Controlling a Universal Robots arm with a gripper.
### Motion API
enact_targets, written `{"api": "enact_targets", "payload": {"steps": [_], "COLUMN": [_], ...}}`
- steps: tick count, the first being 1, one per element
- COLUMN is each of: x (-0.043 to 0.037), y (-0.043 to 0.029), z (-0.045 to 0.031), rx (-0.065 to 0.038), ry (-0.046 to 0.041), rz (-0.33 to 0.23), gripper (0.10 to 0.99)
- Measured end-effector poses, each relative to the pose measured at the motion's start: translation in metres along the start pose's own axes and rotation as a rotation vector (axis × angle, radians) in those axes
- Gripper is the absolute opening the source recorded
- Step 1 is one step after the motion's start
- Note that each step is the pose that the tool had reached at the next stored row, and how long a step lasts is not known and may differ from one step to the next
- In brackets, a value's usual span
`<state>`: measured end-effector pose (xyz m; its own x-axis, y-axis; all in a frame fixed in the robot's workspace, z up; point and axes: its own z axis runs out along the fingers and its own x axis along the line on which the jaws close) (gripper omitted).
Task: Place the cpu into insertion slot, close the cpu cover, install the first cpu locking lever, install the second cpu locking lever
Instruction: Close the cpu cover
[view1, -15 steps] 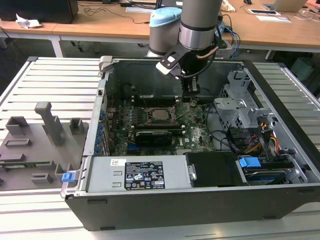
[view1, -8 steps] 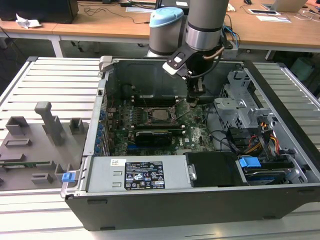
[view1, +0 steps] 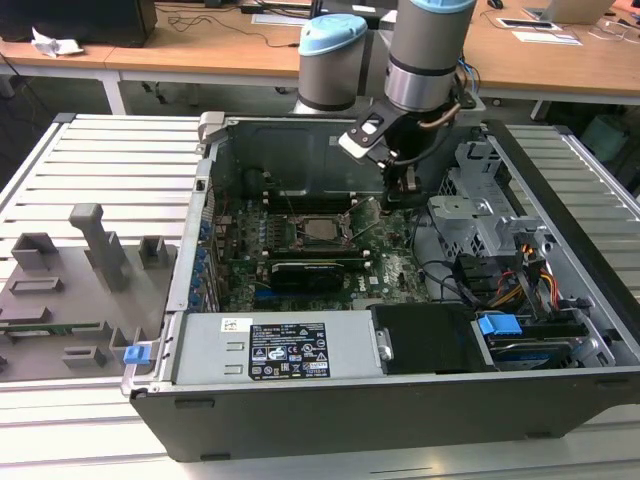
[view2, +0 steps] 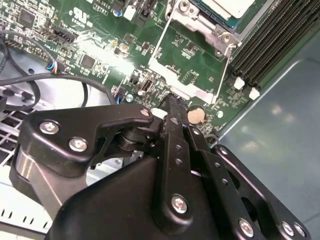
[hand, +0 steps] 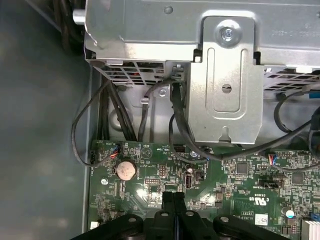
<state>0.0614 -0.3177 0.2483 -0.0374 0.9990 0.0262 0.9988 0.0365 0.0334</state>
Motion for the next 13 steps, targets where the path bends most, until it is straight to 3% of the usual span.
{"api": "enact_targets", "payload": {"steps": [5,13], "x": [0.0003,0.0007], "y": [-0.0093,-0.0185], "z": [0.0000,-0.0002], "rx": [0.000,0.000], "ry": [-0.0001,0.0004], "rz": [0.000,0.000], "gripper": [0.110,0.110]}}
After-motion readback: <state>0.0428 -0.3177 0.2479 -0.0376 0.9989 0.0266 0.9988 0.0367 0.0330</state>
